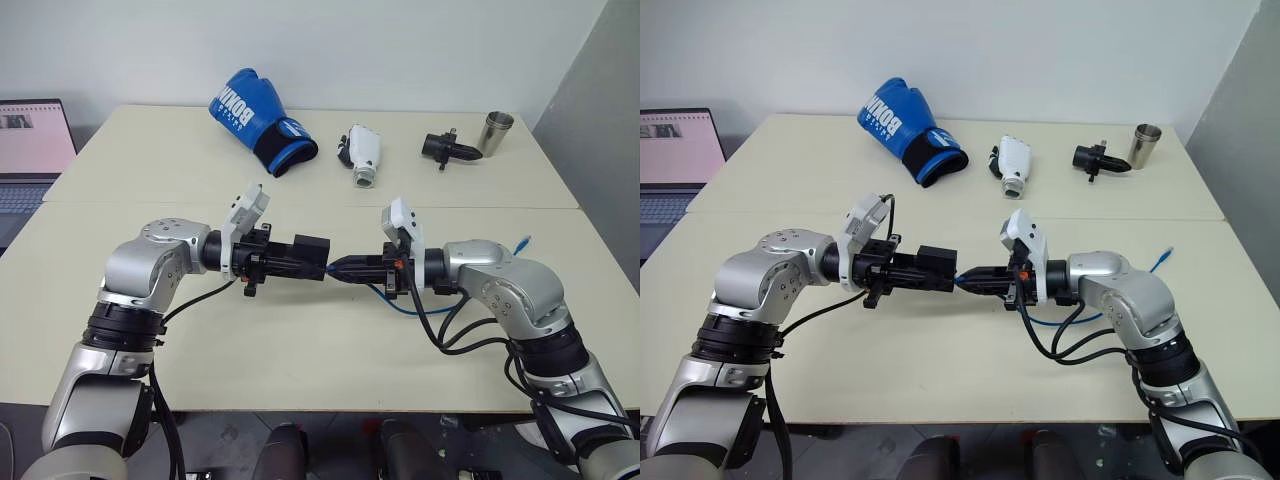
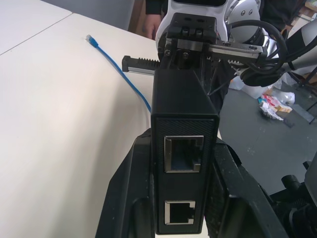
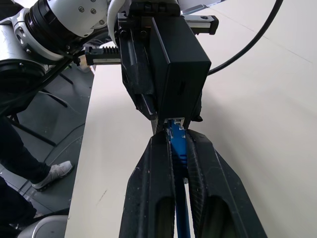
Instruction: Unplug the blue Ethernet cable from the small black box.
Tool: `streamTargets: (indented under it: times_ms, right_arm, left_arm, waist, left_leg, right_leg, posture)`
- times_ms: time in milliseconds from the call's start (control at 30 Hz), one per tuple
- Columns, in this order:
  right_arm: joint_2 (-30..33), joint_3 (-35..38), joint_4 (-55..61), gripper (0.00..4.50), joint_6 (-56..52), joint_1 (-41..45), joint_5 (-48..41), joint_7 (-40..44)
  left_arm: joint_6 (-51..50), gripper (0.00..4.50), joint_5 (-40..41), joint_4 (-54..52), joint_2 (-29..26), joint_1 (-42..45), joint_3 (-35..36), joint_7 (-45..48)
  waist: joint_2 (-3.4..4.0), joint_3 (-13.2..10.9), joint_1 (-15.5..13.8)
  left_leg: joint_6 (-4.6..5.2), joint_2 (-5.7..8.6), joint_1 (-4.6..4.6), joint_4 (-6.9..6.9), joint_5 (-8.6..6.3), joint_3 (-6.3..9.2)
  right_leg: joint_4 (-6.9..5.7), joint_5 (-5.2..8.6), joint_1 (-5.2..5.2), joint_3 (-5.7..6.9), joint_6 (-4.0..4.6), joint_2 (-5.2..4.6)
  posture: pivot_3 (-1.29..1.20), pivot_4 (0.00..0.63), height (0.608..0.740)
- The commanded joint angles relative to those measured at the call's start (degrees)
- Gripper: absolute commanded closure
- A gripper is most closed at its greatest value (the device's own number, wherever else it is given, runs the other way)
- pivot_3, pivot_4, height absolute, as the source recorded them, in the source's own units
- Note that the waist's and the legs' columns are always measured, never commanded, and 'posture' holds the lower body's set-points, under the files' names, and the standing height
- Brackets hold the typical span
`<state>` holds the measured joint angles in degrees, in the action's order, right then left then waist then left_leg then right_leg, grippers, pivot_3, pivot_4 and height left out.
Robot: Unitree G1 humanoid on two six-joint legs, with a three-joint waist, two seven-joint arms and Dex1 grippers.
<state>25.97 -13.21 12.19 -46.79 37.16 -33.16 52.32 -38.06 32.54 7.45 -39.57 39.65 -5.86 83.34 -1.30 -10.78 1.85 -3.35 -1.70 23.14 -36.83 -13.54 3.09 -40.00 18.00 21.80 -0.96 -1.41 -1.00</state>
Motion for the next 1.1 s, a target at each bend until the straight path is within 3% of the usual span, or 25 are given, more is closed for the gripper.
streamTargets:
  times_ms: [33,333,467,700,833,867,1100]
  right_arm:
    - [1.92,-0.08,-0.09,4.44,-0.04,0.45,0.51,2.03]
    - [7.91,1.95,-0.80,4.48,0.04,-3.08,0.59,4.87]
    - [7.42,4.62,-2.23,4.48,0.57,-3.13,0.62,2.36]
    - [0.15,9.67,-26.29,4.48,18.81,6.50,16.99,-20.26]
    - [-1.08,10.90,-35.39,4.48,26.57,10.55,22.06,-26.08]
    - [-1.38,11.15,-36.25,3.77,27.62,11.13,22.47,-26.37]
    - [-2.05,11.68,-32.52,2.03,29.62,10.89,22.98,-24.22]
  left_arm:
    - [1.46,3.70,0.42,-0.66,-0.99,0.70,1.23,1.92]
    - [5.06,3.70,-2.23,3.49,-4.62,0.46,2.34,2.91]
    - [7.09,3.70,-3.93,5.94,-4.57,0.19,3.45,0.44]
    - [8.93,3.70,-5.23,5.96,-2.85,-1.48,4.38,-4.16]
    - [9.24,3.70,-5.32,5.50,-2.07,-1.99,4.83,-6.02]
    - [9.23,3.70,-5.32,5.40,-1.93,-2.13,4.96,-6.52]
    - [10.81,3.70,-5.75,6.45,-0.13,-2.67,6.59,-11.14]
  waist:
    - [0.00,0.00,0.00]
    - [0.01,-0.01,-0.01]
    - [0.01,-0.01,0.01]
    - [0.04,-0.03,0.11]
    - [0.05,-0.03,-0.12]
    - [0.05,-0.03,-0.10]
    - [0.06,-0.04,0.02]
  left_leg:
    - [0.00,0.00,0.00,0.00,0.00,0.00]
    - [0.00,0.01,0.01,0.01,0.00,0.00]
    - [0.00,0.00,0.02,0.01,0.00,0.00]
    - [0.00,-0.01,0.05,0.00,0.00,-0.04]
    - [-0.01,0.00,0.41,-0.07,0.01,-0.02]
    - [-0.02,0.01,0.47,-0.09,0.01,-0.05]
    - [-0.02,0.02,0.67,-0.07,0.01,-0.08]
  right_leg:
    - [0.00,0.00,0.00,0.00,0.00,0.00]
    - [0.02,0.00,0.01,0.01,0.00,0.00]
    - [0.01,0.00,0.03,0.01,0.00,0.01]
    - [-0.05,-0.02,0.12,-0.05,-0.03,0.02]
    - [-0.09,-0.03,0.44,-0.01,-0.02,-0.01]
    - [-0.09,-0.03,0.49,-0.04,-0.01,-0.01]
    - [0.02,-0.03,0.58,-0.03,0.00,-0.06]
  posture:
    - [0.00,0.150,0.740]
    - [0.00,0.150,0.740]
    - [0.00,0.150,0.740]
    - [0.00,0.150,0.740]
    - [0.00,0.150,0.740]
    - [0.00,0.150,0.740]
    - [0.00,0.150,0.740]
